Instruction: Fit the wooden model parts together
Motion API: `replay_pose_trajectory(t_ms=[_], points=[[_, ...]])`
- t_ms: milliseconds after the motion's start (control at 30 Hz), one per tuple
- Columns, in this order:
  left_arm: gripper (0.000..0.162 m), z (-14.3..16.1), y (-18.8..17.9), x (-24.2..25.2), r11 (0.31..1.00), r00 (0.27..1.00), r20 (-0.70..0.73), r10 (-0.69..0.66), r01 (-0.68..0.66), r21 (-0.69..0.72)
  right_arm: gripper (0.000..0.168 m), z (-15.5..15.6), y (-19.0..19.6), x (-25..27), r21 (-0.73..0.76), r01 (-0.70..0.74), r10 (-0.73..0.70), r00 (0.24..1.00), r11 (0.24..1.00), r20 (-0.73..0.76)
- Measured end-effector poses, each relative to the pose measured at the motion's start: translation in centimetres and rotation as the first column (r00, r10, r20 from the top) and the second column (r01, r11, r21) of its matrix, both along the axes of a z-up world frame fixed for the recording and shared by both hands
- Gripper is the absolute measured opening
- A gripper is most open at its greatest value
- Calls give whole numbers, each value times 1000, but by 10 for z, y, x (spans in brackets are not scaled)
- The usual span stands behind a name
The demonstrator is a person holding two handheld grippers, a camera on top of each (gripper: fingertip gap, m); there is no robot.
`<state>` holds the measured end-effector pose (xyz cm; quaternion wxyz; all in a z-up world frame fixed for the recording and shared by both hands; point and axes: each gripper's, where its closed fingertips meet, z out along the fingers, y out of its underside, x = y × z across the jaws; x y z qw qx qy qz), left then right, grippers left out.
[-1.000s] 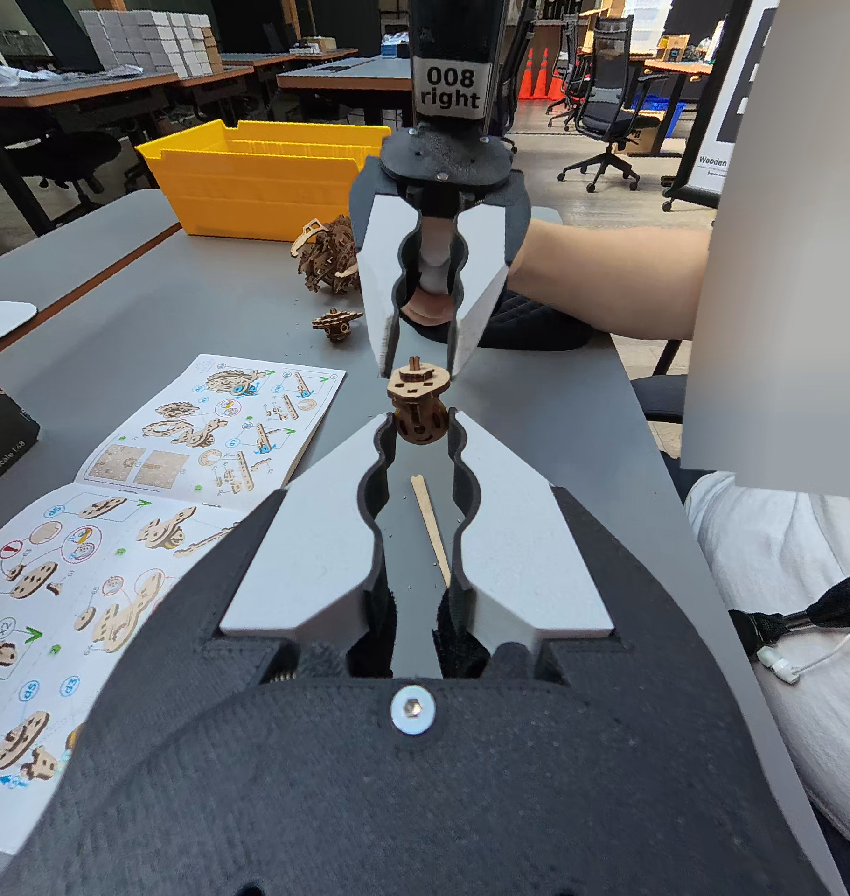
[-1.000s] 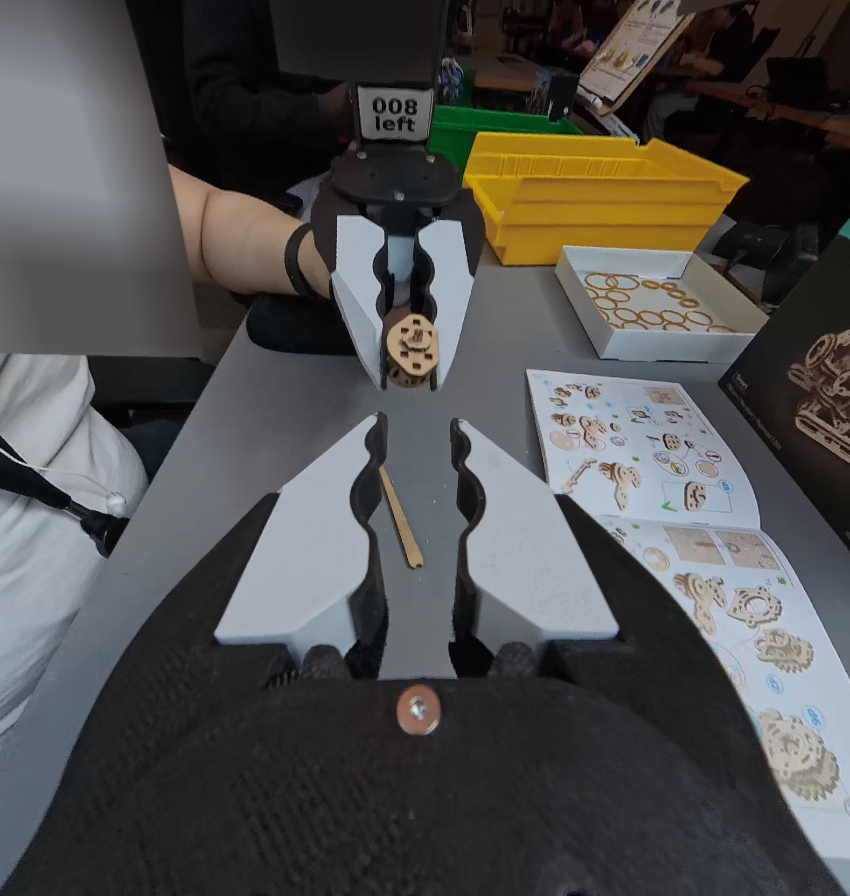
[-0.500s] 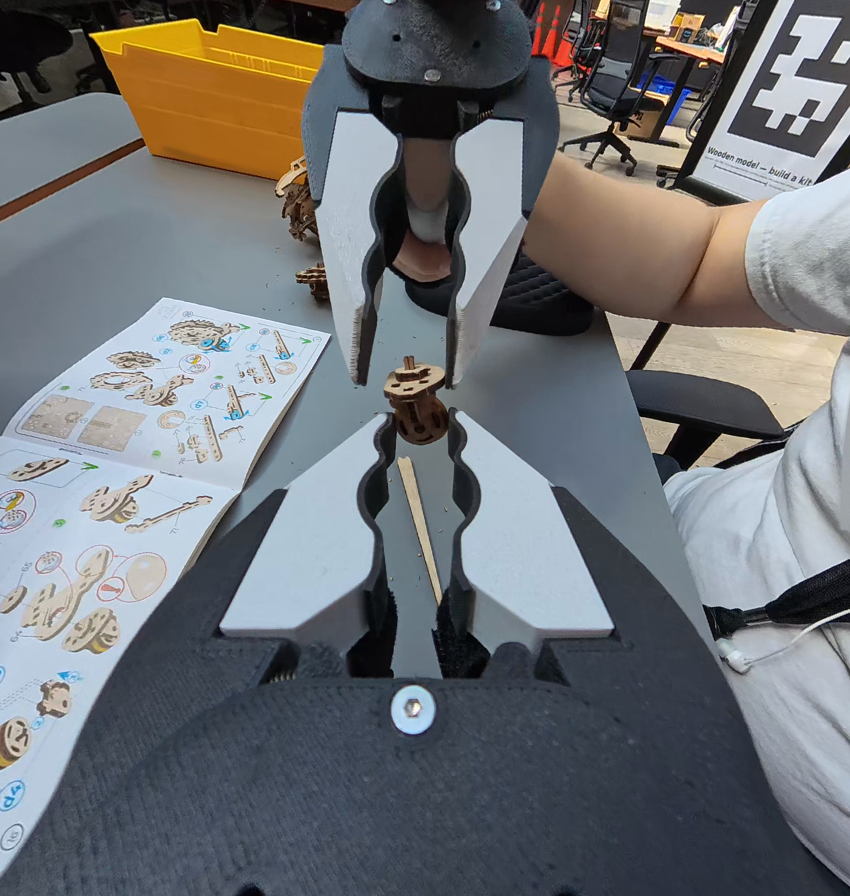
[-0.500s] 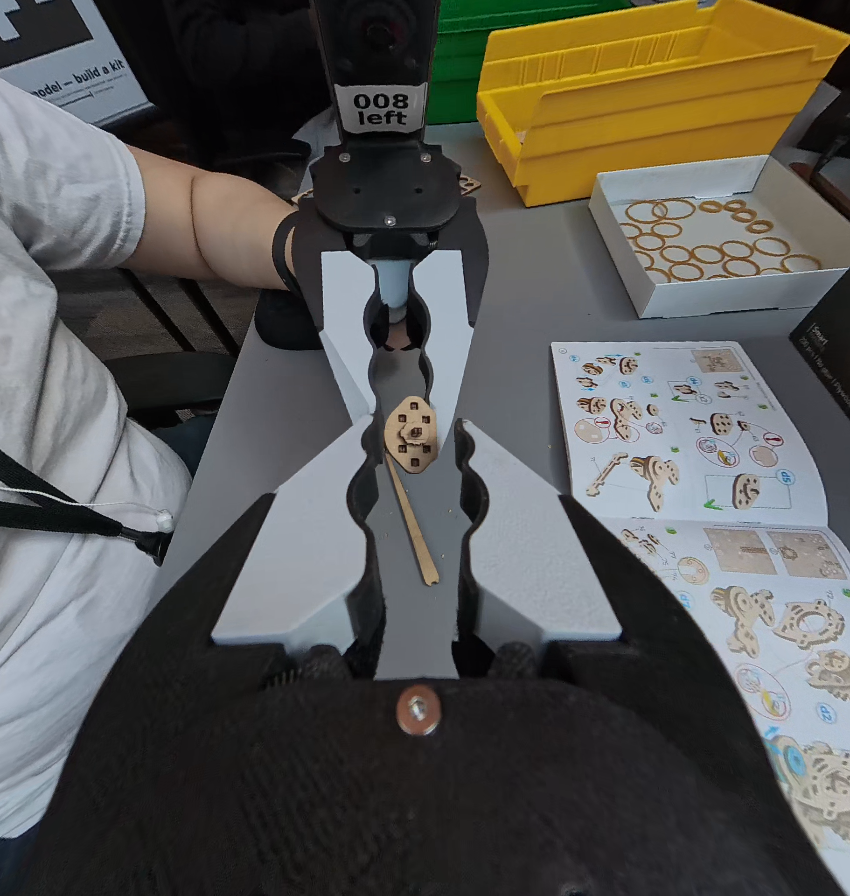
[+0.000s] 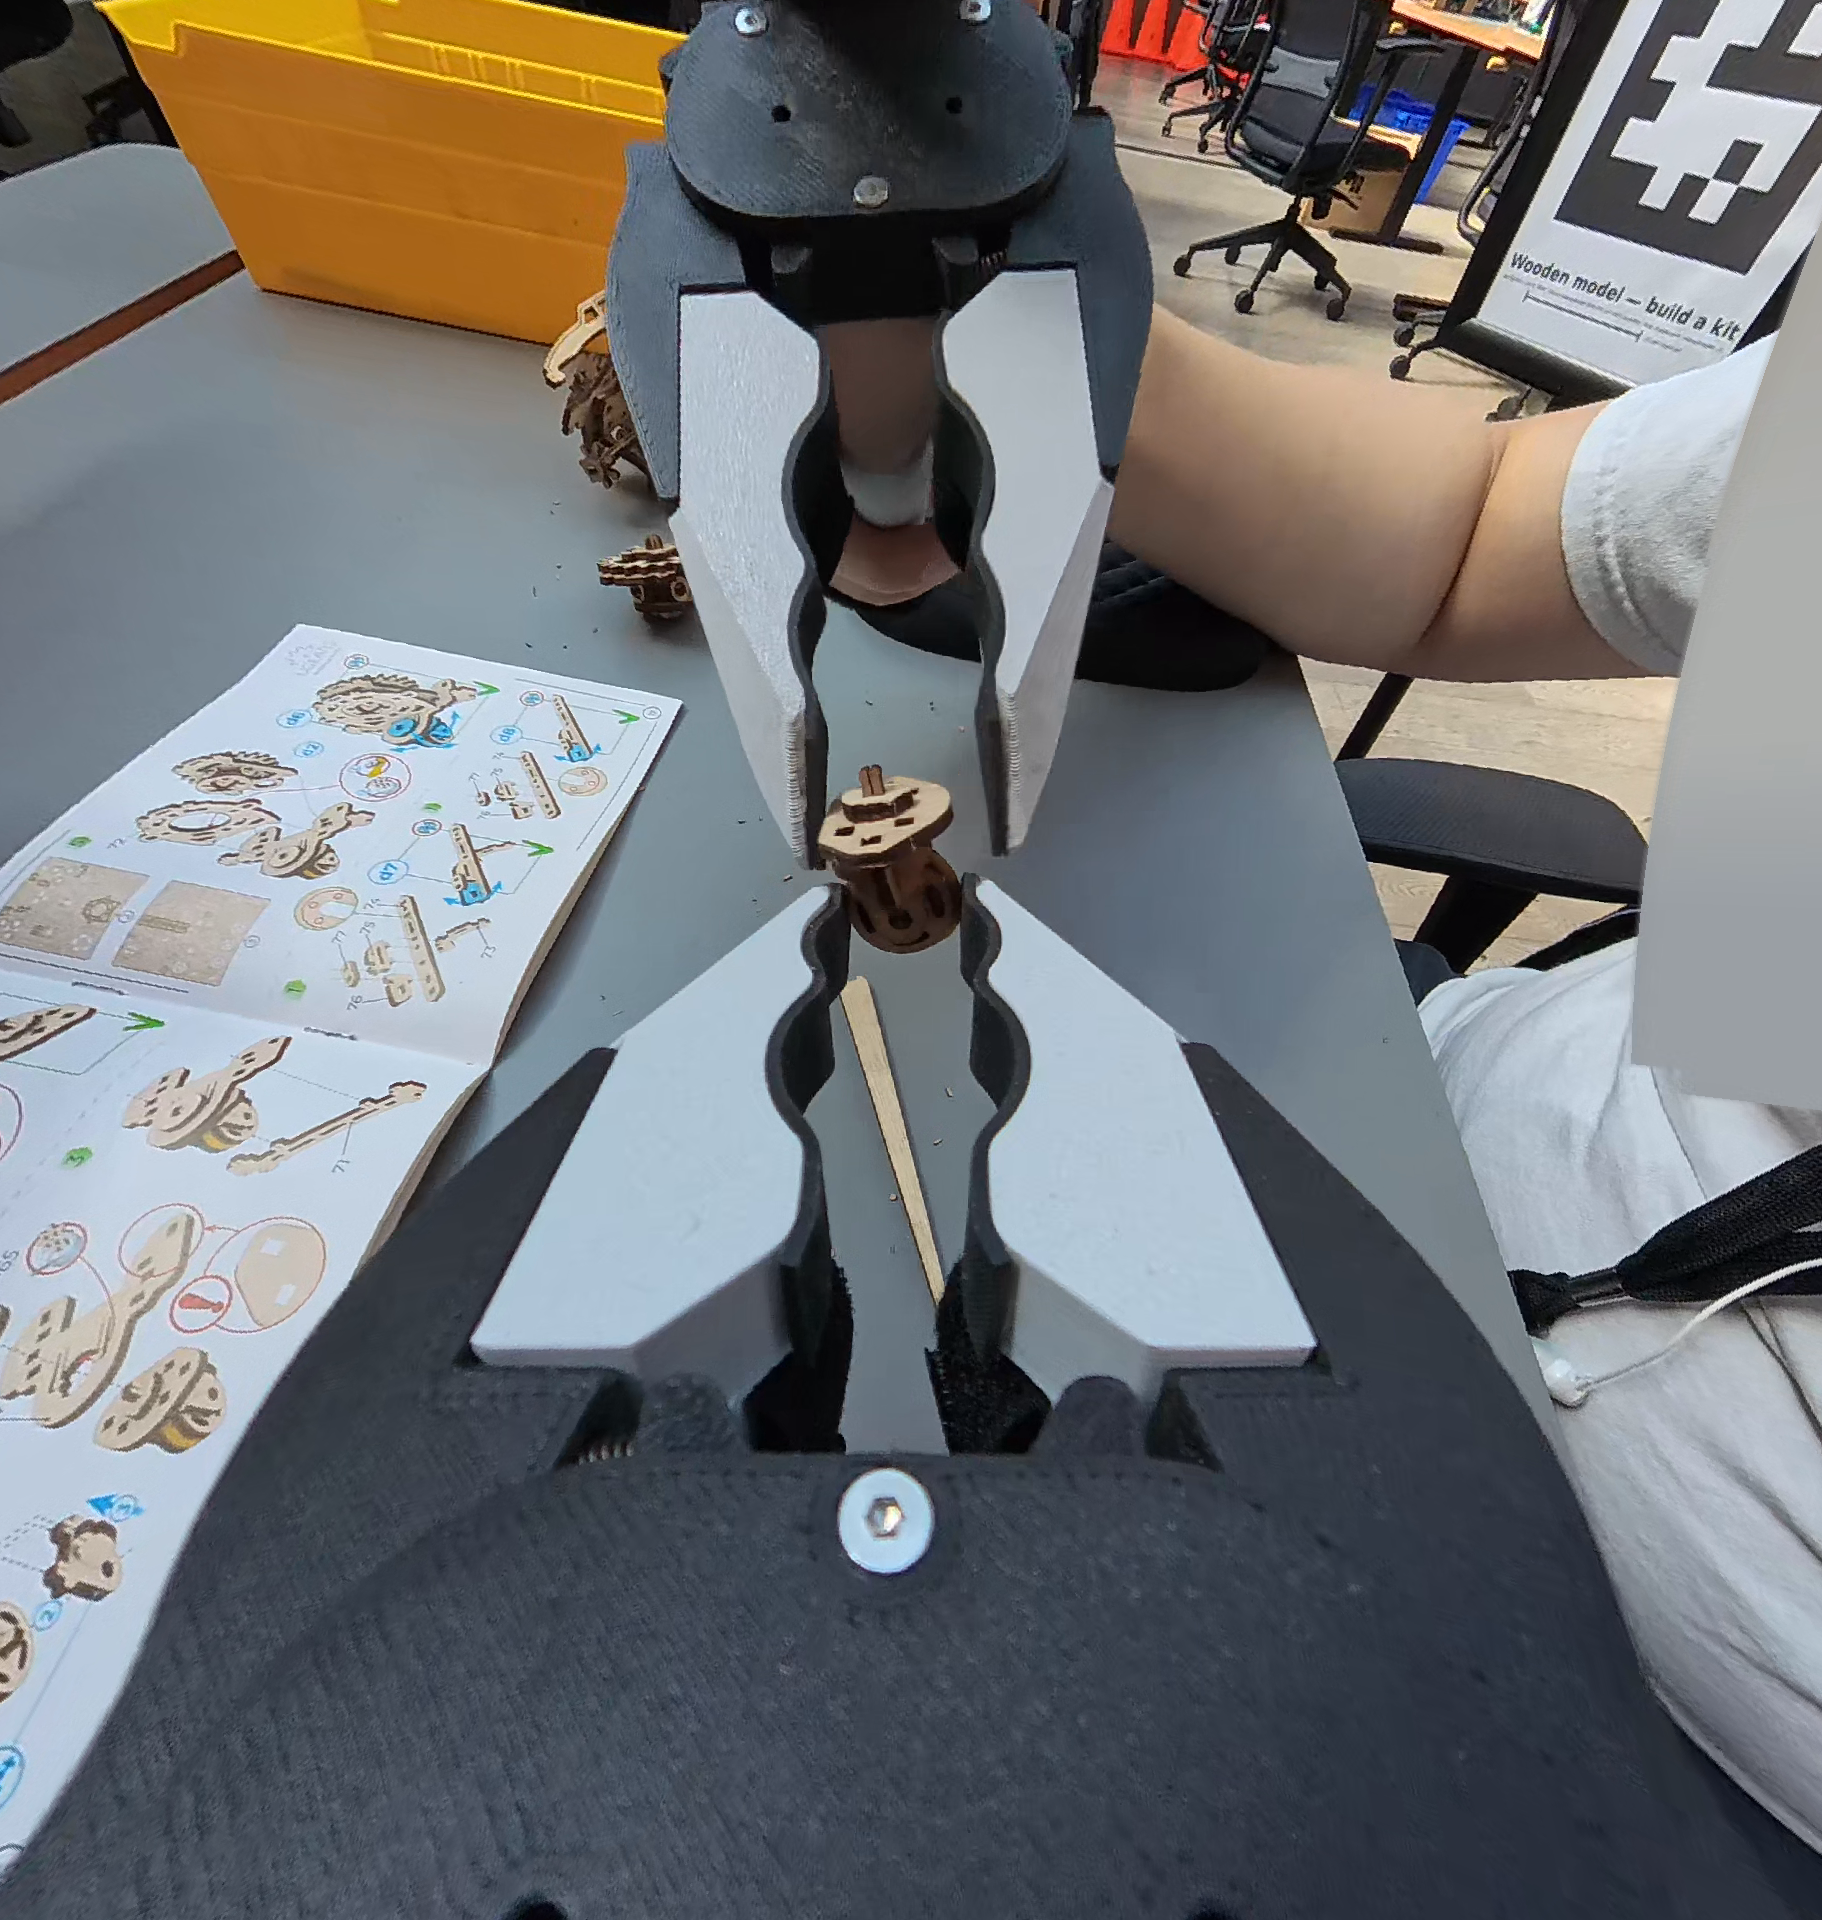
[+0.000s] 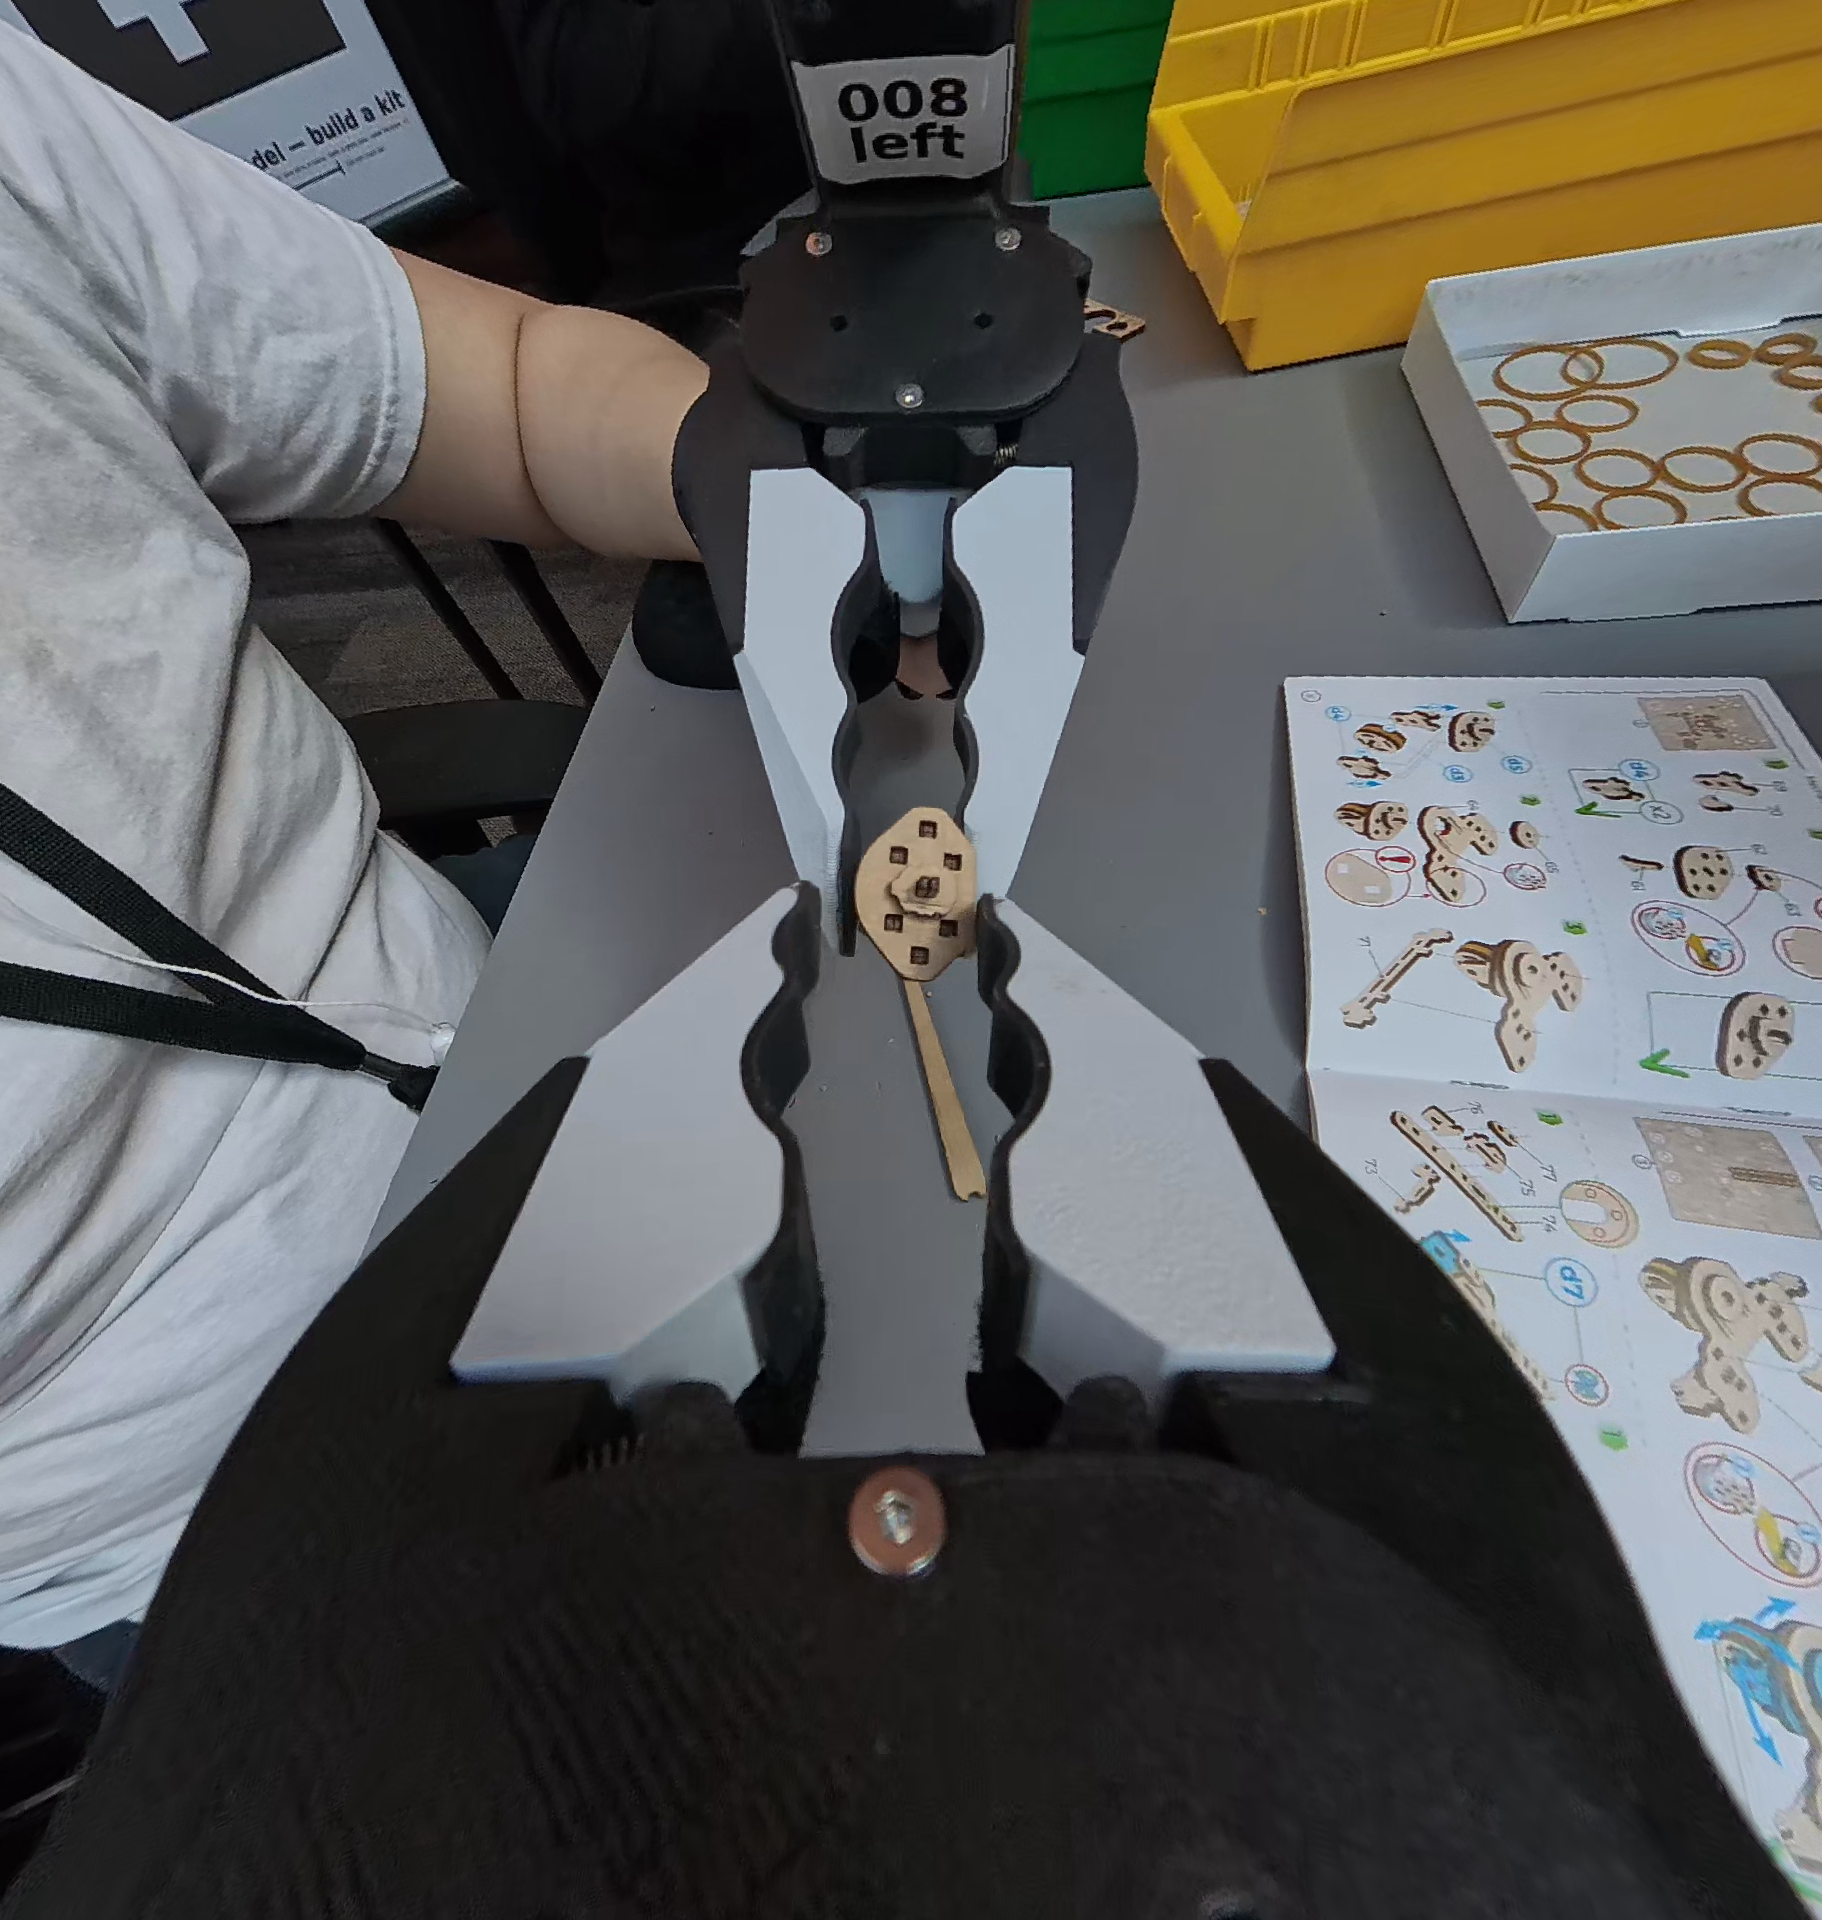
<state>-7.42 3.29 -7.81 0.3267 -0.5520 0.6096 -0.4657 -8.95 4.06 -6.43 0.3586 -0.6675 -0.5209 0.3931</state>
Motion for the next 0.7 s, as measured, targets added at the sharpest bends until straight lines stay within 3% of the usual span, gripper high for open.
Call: replay_pose_trajectory(t_ms=[67,267,300,367,533,633,700], points=[[19,-1,-2,1,1000,1000,1,-6,6,6,20,1,1,0,14,8,-8,1000,1000,-15],[19,-7,-1,4,1000,1000,-20,-5,5,7,21,-5,1,2,10,13,-13,1000,1000,-5],[19,-8,0,4,1000,1000,-22,0,0,8,27,-3,1,1,6,15,-14,1000,1000,-16],[19,-7,0,4,1000,1000,-19,2,-2,14,19,3,2,2,-12,22,-22,998,1000,-52],[20,-4,1,4,999,1000,5,13,-13,40,19,6,2,4,6,19,-18,998,1000,-62],[55,-9,12,3,995,996,-47,75,-71,74,19,10,7,15,24,57,-56,996,998,-64],[50,-29,16,0,992,977,-188,99,-82,96,19,14,13,30,44,104,-100,993,994,-68]])
